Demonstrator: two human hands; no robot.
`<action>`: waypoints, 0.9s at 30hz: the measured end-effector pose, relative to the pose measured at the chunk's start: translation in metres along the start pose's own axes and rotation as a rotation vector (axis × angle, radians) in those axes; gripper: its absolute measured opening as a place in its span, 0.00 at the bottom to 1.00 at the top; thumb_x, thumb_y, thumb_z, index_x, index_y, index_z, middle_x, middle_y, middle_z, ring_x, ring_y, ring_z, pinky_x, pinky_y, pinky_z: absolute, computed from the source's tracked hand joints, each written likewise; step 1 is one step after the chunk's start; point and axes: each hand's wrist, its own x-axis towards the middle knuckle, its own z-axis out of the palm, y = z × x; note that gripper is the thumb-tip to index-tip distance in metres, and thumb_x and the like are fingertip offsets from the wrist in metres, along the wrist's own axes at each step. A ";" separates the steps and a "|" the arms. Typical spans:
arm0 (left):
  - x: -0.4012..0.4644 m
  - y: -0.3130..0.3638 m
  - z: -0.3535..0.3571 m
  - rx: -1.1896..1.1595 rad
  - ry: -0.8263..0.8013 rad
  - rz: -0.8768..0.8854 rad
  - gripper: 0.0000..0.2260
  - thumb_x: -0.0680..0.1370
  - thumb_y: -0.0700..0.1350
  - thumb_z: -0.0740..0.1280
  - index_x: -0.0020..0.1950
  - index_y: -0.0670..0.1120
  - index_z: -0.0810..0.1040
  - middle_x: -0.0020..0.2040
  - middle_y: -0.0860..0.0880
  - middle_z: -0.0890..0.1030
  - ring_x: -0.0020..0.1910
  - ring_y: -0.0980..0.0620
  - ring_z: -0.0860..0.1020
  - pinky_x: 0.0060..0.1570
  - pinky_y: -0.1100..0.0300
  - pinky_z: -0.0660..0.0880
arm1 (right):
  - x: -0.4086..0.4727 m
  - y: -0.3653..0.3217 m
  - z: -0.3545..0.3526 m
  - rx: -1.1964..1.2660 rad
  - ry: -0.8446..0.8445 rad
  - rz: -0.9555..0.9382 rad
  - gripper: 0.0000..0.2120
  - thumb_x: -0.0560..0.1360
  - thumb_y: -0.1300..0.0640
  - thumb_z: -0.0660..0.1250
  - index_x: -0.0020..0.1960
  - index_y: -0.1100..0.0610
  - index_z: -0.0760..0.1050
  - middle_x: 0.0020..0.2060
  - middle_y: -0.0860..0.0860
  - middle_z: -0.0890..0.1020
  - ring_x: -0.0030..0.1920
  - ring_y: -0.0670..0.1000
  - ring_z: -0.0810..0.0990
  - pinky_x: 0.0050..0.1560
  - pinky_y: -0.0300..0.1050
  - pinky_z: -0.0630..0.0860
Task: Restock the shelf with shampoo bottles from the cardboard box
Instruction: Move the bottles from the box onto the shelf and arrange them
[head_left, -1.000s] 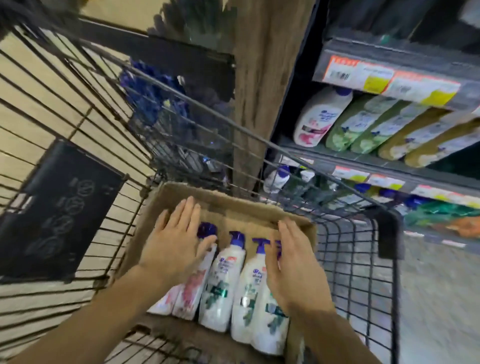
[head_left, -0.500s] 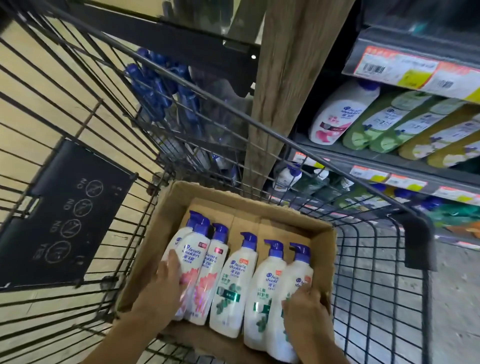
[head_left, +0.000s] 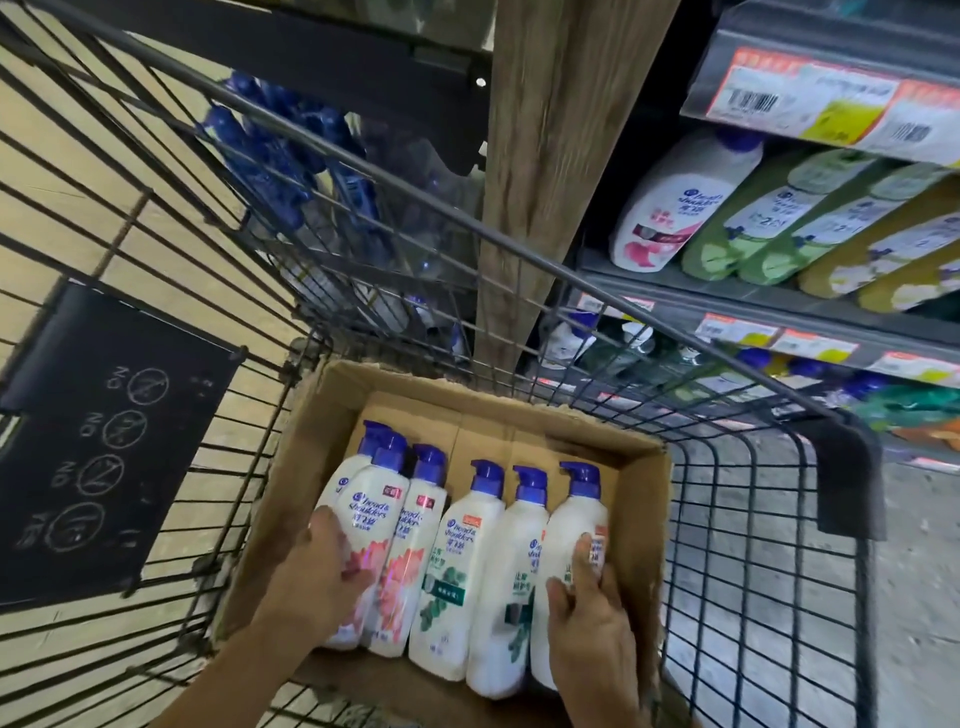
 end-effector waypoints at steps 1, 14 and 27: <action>0.001 0.000 0.000 0.005 0.001 -0.008 0.24 0.72 0.43 0.73 0.56 0.49 0.59 0.57 0.43 0.79 0.55 0.43 0.80 0.53 0.51 0.76 | 0.001 0.000 0.001 0.048 0.022 0.000 0.29 0.81 0.50 0.59 0.79 0.50 0.52 0.78 0.55 0.57 0.71 0.55 0.70 0.63 0.44 0.69; 0.009 0.006 -0.012 -0.056 -0.074 -0.085 0.27 0.67 0.46 0.78 0.55 0.50 0.63 0.53 0.47 0.77 0.51 0.47 0.78 0.53 0.48 0.77 | 0.027 -0.009 -0.003 0.197 -0.080 0.325 0.29 0.74 0.47 0.69 0.69 0.58 0.65 0.62 0.57 0.74 0.61 0.59 0.76 0.59 0.48 0.74; 0.021 -0.010 -0.020 -0.129 -0.050 -0.096 0.28 0.65 0.49 0.80 0.54 0.45 0.65 0.47 0.48 0.79 0.42 0.50 0.78 0.39 0.58 0.74 | 0.043 0.006 0.011 0.496 -0.155 0.206 0.24 0.69 0.57 0.77 0.56 0.56 0.64 0.43 0.53 0.81 0.37 0.47 0.82 0.33 0.43 0.81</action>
